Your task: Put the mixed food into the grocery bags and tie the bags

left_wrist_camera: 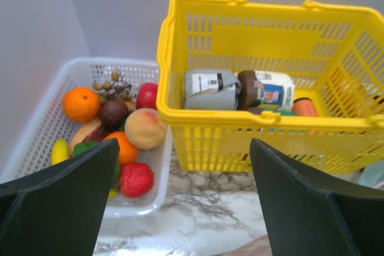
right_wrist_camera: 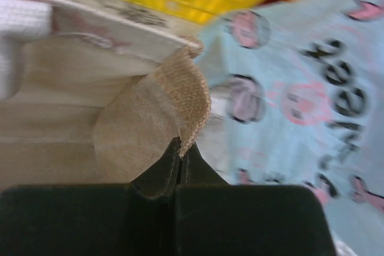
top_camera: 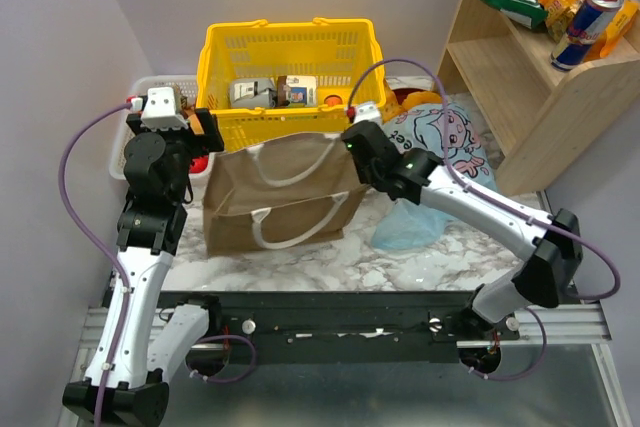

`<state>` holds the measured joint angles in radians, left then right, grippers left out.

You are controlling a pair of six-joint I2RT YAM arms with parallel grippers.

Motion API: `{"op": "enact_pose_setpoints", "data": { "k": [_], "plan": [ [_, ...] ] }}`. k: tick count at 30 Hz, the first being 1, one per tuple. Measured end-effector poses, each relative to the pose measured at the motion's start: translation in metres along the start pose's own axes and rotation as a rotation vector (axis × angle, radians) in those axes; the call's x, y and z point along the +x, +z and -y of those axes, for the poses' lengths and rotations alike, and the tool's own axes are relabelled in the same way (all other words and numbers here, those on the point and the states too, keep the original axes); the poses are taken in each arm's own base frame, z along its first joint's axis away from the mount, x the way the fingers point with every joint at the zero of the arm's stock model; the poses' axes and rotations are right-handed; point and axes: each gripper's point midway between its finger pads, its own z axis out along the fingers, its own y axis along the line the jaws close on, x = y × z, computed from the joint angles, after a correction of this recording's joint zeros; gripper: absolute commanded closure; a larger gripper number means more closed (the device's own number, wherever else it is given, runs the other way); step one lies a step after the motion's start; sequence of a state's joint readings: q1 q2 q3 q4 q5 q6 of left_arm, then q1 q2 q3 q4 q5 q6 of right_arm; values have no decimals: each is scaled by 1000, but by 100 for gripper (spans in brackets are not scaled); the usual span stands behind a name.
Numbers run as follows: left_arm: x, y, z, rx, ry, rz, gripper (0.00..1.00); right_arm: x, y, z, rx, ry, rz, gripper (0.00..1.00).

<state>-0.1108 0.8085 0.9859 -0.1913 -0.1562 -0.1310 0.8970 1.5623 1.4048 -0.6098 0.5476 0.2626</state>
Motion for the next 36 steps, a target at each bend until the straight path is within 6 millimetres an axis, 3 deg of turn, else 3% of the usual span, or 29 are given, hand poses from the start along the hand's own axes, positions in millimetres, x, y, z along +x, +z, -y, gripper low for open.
{"op": "enact_pose_setpoints", "data": {
  "k": [3,6,14,17,20,23,27,32,35,36],
  "plan": [
    [-17,-1,10,49,-16,12,1,13,-5,42,100,43,-19,99],
    [-20,1,26,129,-33,-8,1,21,-10,58,145,57,-28,99],
    [24,7,61,292,-114,-216,1,23,-12,63,168,68,-31,99],
    [15,-5,67,326,-142,-218,1,23,-10,62,169,66,-35,99],
    [-10,-17,74,364,-155,-197,1,23,-8,60,170,63,-39,99],
    [-21,-18,78,387,-155,-196,1,21,-6,59,170,62,-40,99],
    [4,-10,79,384,-152,-289,1,21,-6,59,169,62,-40,99],
    [58,6,78,364,-157,-453,1,21,-5,56,153,65,-40,99],
    [71,9,79,365,-162,-489,2,18,-4,51,127,69,-34,99],
    [73,10,79,366,-163,-494,6,17,-4,48,115,69,-31,99]
  ]
}}
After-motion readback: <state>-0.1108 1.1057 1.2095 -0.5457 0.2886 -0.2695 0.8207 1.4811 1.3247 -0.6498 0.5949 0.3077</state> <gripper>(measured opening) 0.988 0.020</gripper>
